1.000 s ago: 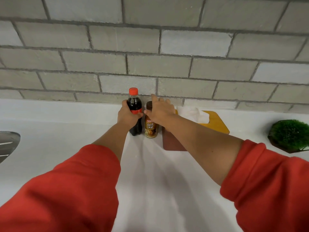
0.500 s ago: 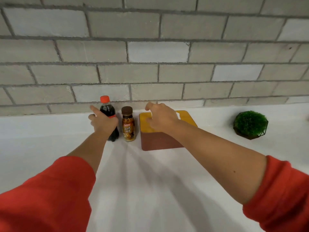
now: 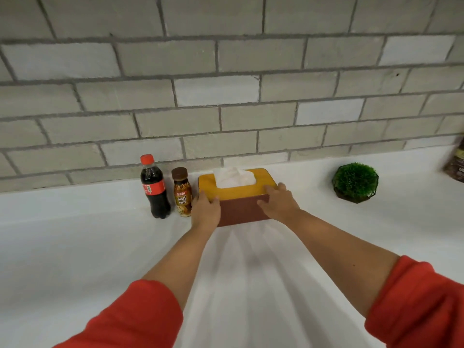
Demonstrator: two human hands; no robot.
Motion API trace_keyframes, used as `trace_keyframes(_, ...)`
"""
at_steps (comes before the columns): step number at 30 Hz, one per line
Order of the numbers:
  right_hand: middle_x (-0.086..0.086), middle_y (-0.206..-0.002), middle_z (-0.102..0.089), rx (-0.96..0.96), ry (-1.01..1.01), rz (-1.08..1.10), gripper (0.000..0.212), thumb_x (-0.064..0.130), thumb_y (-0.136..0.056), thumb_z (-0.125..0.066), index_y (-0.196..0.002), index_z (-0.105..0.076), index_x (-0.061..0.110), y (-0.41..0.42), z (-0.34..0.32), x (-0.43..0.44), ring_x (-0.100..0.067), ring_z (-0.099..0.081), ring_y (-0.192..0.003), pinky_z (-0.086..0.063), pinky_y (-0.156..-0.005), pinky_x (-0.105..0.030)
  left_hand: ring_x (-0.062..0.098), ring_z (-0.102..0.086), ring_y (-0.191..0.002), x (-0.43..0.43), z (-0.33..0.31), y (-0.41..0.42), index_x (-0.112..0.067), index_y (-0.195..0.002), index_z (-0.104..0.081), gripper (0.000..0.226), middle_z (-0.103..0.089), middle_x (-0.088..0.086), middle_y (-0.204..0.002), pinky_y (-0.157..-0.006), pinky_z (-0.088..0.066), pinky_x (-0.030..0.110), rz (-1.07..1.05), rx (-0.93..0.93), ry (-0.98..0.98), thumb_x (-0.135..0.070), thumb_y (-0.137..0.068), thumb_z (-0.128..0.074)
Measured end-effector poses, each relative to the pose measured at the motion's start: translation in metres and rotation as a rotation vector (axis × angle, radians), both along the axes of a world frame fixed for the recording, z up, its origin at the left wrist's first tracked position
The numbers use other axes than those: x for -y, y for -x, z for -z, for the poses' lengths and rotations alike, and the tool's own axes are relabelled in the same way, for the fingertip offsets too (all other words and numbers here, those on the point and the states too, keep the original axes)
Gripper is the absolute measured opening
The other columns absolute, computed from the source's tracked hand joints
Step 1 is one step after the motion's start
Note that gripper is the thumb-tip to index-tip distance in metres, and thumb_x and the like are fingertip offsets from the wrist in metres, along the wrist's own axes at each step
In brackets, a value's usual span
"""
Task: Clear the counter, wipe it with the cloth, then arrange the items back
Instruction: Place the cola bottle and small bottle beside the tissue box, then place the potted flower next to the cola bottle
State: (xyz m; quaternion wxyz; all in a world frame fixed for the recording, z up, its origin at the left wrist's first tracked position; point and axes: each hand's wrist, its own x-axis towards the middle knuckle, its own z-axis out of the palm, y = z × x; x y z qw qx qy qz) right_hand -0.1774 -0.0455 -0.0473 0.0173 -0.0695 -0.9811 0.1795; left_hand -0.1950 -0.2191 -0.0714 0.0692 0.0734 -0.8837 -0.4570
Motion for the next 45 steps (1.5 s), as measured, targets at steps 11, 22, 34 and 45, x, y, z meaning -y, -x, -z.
trace_keyframes(11, -0.018, -0.153, -0.007, 0.015, 0.050, 0.026, 0.065, 0.032, -0.092, -0.054, -0.145, -0.022, 0.014, 0.001, 0.010, -0.009, -0.035, -0.046, -0.125, -0.043, -0.103, -0.040, 0.031, -0.028, -0.137, -0.013, -0.003, -0.009, -0.007, -0.145, -0.025, 0.058, -0.028, 0.013, -0.149, -0.108, -0.028, 0.035, 0.085, -0.012, 0.096, -0.030, -0.096, -0.045)
trace_keyframes(22, -0.015, -0.155, -0.002, 0.067, 0.053, -0.004, 0.084, 0.030, -0.092, -0.054, -0.150, 0.006, 0.022, -0.010, 0.004, -0.021, -0.034, -0.018, -0.142, -0.032, -0.111, -0.045, 0.030, -0.003, -0.146, -0.016, -0.016, -0.018, -0.014, -0.150, -0.001, 0.080, 0.006, 0.012, -0.157, -0.118, -0.017, 0.044, 0.067, 0.034, 0.099, -0.045, -0.093, -0.047)
trace_keyframes(34, -0.007, -0.108, -0.063, 0.024, -0.030, 0.115, 0.026, 0.019, -0.092, -0.045, -0.107, -0.063, 0.008, -0.067, -0.044, -0.104, -0.026, -0.061, -0.094, -0.044, -0.061, -0.024, 0.019, -0.057, -0.088, -0.122, -0.085, -0.079, -0.008, -0.094, -0.067, 0.022, -0.062, 0.002, -0.100, -0.080, -0.042, 0.025, 0.283, -0.317, -0.087, -0.024, -0.093, -0.052)
trace_keyframes(45, -0.007, -0.100, -0.065, -0.081, -0.027, 0.278, 0.024, 0.013, -0.087, -0.048, -0.102, -0.067, 0.011, -0.170, -0.072, -0.281, -0.025, -0.057, -0.084, -0.041, -0.064, -0.025, 0.028, -0.058, -0.070, -0.313, -0.094, -0.158, 0.002, -0.073, -0.062, 0.036, -0.063, 0.017, -0.073, -0.066, -0.050, 0.037, 0.502, -0.318, -0.129, -0.028, -0.092, -0.054)
